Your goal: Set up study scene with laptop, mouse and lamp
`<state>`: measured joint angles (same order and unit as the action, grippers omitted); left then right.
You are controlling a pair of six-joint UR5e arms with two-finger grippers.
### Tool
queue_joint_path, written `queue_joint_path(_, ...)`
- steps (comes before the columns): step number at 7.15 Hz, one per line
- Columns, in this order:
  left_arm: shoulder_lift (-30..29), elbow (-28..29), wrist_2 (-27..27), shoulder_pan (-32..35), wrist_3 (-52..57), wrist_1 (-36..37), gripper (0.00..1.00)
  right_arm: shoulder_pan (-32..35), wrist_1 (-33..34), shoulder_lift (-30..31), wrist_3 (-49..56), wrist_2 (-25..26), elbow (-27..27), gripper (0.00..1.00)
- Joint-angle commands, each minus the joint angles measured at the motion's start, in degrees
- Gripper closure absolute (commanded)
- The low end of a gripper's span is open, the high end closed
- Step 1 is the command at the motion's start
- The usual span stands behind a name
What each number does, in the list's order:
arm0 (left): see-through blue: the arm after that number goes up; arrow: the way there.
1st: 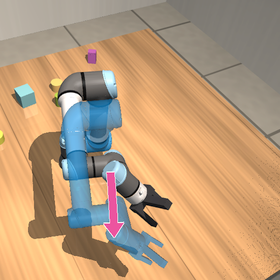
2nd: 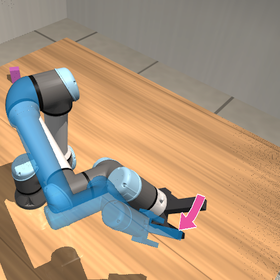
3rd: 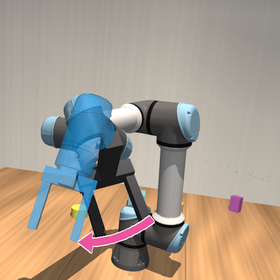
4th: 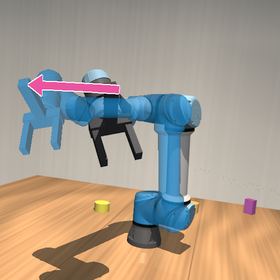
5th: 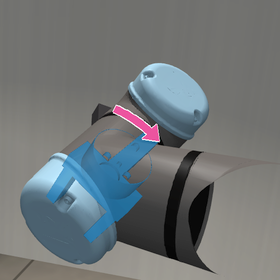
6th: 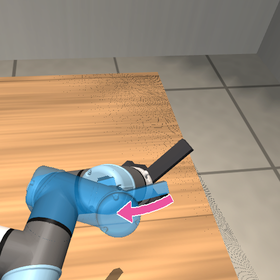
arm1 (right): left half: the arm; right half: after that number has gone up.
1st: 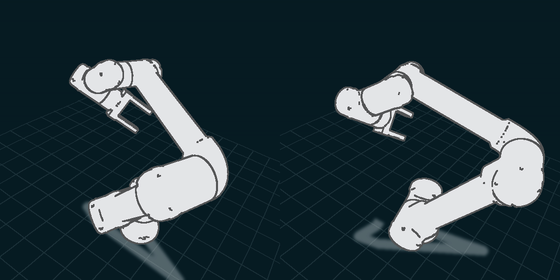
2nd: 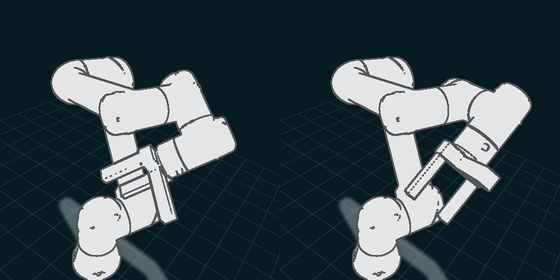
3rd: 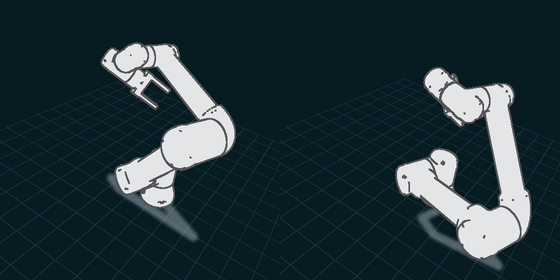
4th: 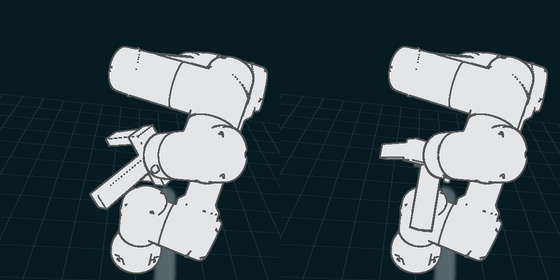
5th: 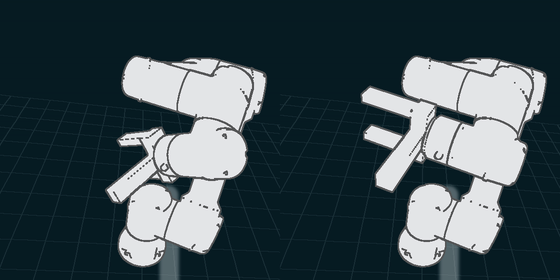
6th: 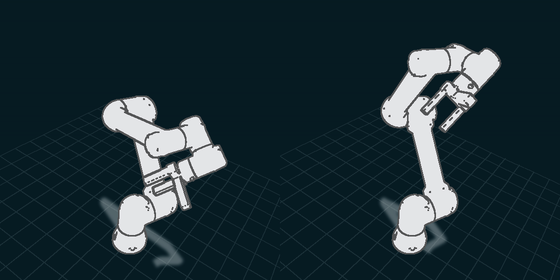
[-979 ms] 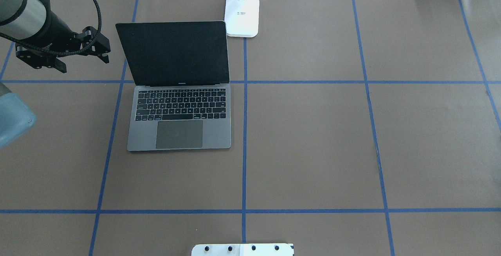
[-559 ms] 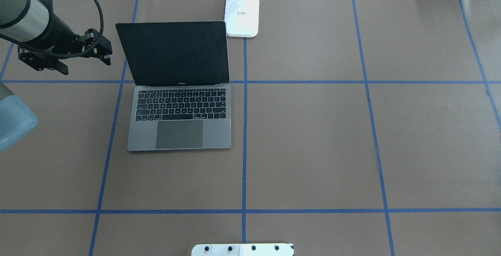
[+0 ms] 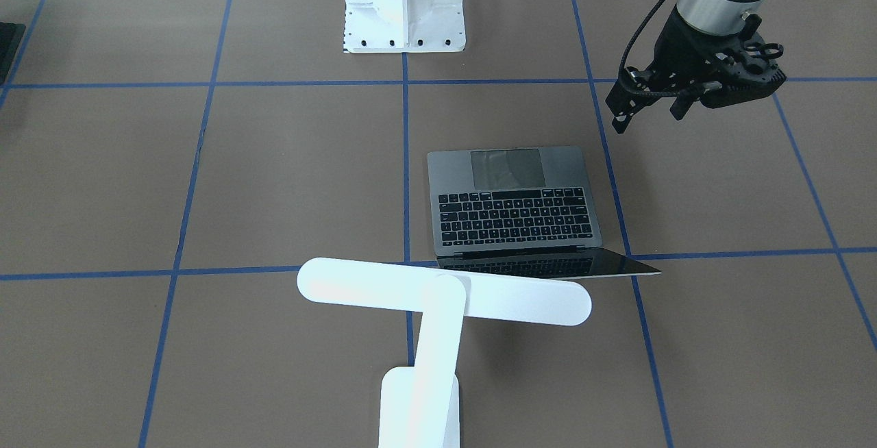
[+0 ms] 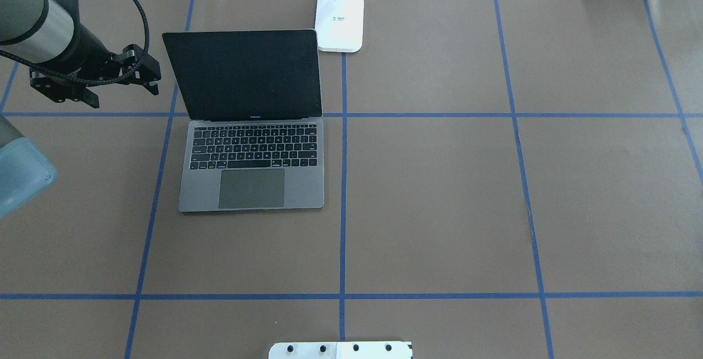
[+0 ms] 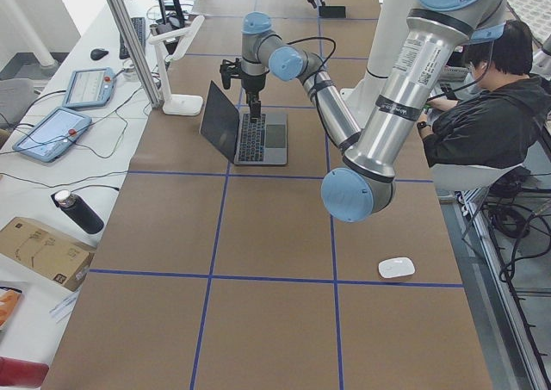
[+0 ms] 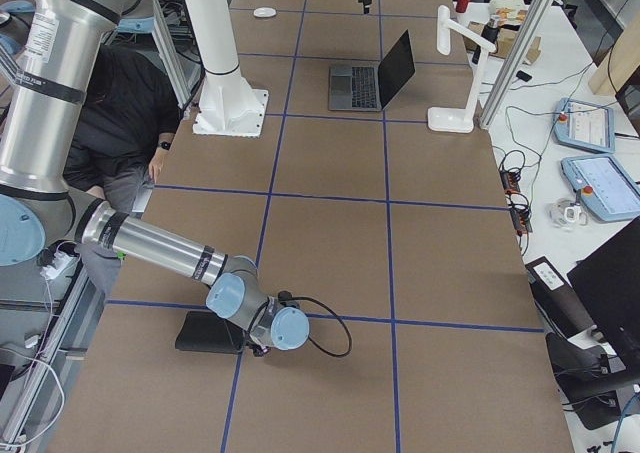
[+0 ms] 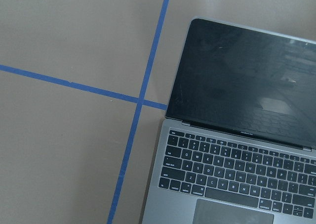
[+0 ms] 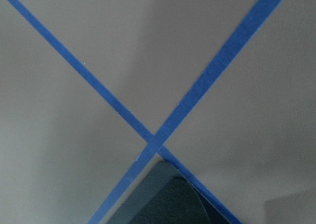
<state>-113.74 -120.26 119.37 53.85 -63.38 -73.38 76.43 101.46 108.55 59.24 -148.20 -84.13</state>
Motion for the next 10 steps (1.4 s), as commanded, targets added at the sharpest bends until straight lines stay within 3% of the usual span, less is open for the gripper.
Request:
queue_joint_path(1, 0.01, -0.67, -0.11, -0.06, -0.08, 0.08, 0.0, 0.12, 0.06, 0.09, 0.09, 0.02, 0.11, 0.01)
queue_joint_path(10, 0.1, -1.82, -0.28, -0.06, -0.08, 0.35, 0.0, -0.05, 0.06, 1.31, 2.02, -0.07, 1.95, 0.01)
